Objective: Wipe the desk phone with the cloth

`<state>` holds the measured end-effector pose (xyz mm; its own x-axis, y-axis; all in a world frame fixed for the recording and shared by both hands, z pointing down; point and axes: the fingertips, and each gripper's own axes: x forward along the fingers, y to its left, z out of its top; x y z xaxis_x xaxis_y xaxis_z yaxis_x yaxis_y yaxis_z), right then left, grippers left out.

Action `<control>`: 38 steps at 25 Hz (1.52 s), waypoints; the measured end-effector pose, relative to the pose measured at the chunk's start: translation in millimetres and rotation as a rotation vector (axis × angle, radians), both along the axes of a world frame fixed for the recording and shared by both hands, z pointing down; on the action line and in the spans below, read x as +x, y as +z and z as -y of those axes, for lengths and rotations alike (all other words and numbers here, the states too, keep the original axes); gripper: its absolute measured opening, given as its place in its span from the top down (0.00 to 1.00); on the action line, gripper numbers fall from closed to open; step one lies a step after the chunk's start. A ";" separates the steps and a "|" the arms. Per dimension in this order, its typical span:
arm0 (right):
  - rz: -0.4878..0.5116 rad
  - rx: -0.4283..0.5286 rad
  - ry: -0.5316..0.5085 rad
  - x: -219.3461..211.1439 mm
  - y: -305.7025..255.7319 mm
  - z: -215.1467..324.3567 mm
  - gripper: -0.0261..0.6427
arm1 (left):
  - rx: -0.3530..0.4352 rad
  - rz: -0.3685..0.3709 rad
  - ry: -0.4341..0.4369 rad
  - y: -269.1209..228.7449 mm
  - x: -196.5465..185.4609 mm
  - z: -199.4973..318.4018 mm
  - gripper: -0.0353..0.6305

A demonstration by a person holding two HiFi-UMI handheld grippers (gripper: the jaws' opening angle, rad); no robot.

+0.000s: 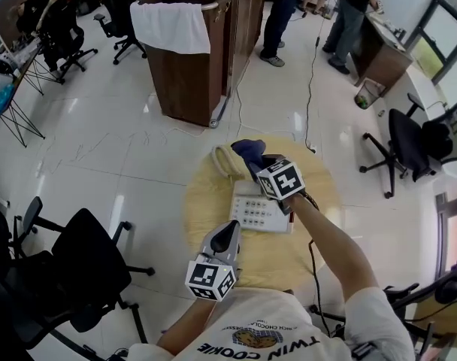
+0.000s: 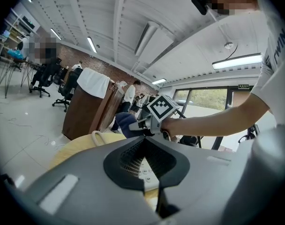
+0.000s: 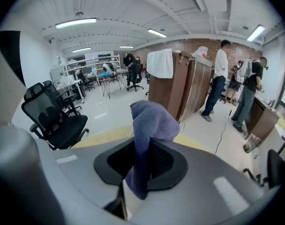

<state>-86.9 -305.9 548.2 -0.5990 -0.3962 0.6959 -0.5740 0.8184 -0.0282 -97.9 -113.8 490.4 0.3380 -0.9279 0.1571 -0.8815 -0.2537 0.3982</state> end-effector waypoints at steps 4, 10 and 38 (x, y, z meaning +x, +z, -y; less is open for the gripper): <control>0.098 0.046 0.012 24.6 -32.8 -26.6 0.86 | 0.024 0.015 0.015 -8.8 21.8 -4.2 0.96; 0.263 0.099 0.058 70.0 -76.3 -86.4 0.86 | 0.049 0.040 -0.004 -23.6 44.0 -23.0 0.96; 0.486 0.336 0.070 176.9 -130.5 -276.8 0.87 | 0.127 0.112 -0.038 -70.2 117.1 -81.1 0.96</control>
